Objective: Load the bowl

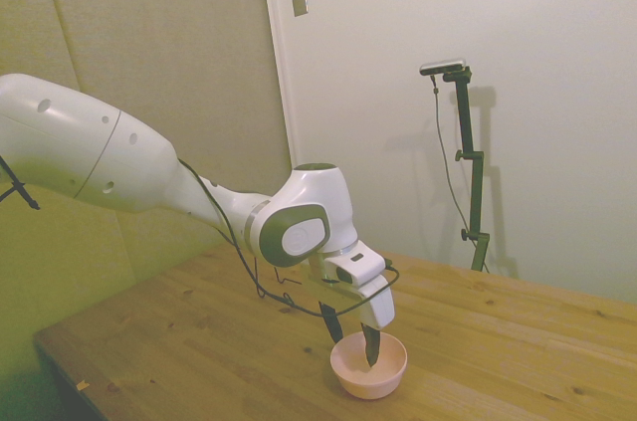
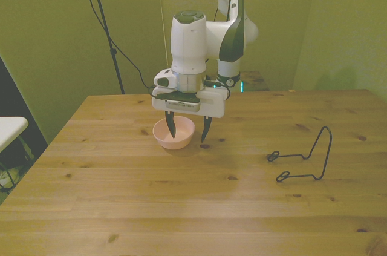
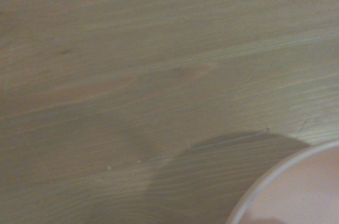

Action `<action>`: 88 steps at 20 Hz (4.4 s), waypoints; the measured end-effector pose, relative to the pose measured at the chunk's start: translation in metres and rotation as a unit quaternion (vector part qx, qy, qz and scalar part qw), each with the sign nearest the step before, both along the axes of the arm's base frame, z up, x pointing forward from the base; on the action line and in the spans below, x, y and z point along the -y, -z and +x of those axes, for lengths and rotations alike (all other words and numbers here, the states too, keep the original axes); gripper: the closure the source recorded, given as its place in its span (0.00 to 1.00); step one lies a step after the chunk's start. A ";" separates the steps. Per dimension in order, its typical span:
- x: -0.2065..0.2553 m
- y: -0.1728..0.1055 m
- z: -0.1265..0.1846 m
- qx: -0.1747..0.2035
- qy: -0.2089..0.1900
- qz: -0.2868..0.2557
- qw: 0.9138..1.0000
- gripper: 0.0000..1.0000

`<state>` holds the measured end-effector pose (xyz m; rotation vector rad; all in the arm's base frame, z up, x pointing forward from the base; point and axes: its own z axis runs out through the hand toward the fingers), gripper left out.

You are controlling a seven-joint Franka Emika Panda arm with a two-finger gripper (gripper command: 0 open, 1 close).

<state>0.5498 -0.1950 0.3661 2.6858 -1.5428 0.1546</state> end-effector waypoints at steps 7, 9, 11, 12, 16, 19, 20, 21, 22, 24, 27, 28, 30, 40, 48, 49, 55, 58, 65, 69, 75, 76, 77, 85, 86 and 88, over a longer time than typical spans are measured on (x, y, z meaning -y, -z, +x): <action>-0.001 0.001 0.000 -0.002 0.000 0.002 1.000 1.00; -0.001 0.001 0.000 -0.002 0.002 0.004 1.000 1.00; -0.001 0.003 0.000 -0.001 0.006 0.009 1.000 1.00; -0.001 0.004 0.000 -0.001 0.007 0.011 1.000 1.00; -0.002 0.006 0.001 -0.001 0.010 0.016 1.000 1.00; -0.003 0.006 0.001 -0.001 0.009 0.016 1.000 1.00; -0.004 0.005 0.002 0.000 0.009 0.016 1.000 1.00; -0.004 0.005 0.002 0.001 0.008 0.016 1.000 1.00; -0.004 0.003 0.003 0.002 0.008 0.016 1.000 1.00; -0.002 -0.002 0.005 0.006 0.009 0.015 1.000 1.00; -0.001 -0.009 0.007 0.013 0.003 0.030 0.999 1.00; -0.001 -0.014 0.007 0.017 0.001 0.040 0.999 1.00; 0.001 -0.033 0.006 0.029 -0.007 0.062 0.998 1.00; -0.101 -0.153 0.058 0.081 -0.089 0.154 0.981 1.00; -0.135 -0.171 0.074 0.108 -0.144 0.241 0.954 1.00; -0.141 -0.173 0.078 0.110 -0.154 0.256 0.948 1.00; -0.159 -0.166 0.100 0.106 -0.198 0.289 0.931 1.00; -0.156 -0.154 0.101 0.104 -0.216 0.309 0.920 1.00; -0.159 -0.114 0.098 0.115 -0.242 0.371 0.889 1.00; -0.162 -0.087 0.092 0.124 -0.247 0.397 0.875 1.00; -0.171 -0.071 0.092 0.144 -0.240 0.395 0.875 1.00; -0.172 -0.070 0.092 0.143 -0.240 0.395 0.875 1.00; -0.172 -0.070 0.092 0.143 -0.240 0.395 0.875 1.00; -0.179 -0.054 0.087 0.152 -0.238 0.409 0.868 1.00; -0.179 -0.052 0.087 0.157 -0.239 0.412 0.865 1.00; -0.180 -0.049 0.086 0.164 -0.239 0.418 0.861 1.00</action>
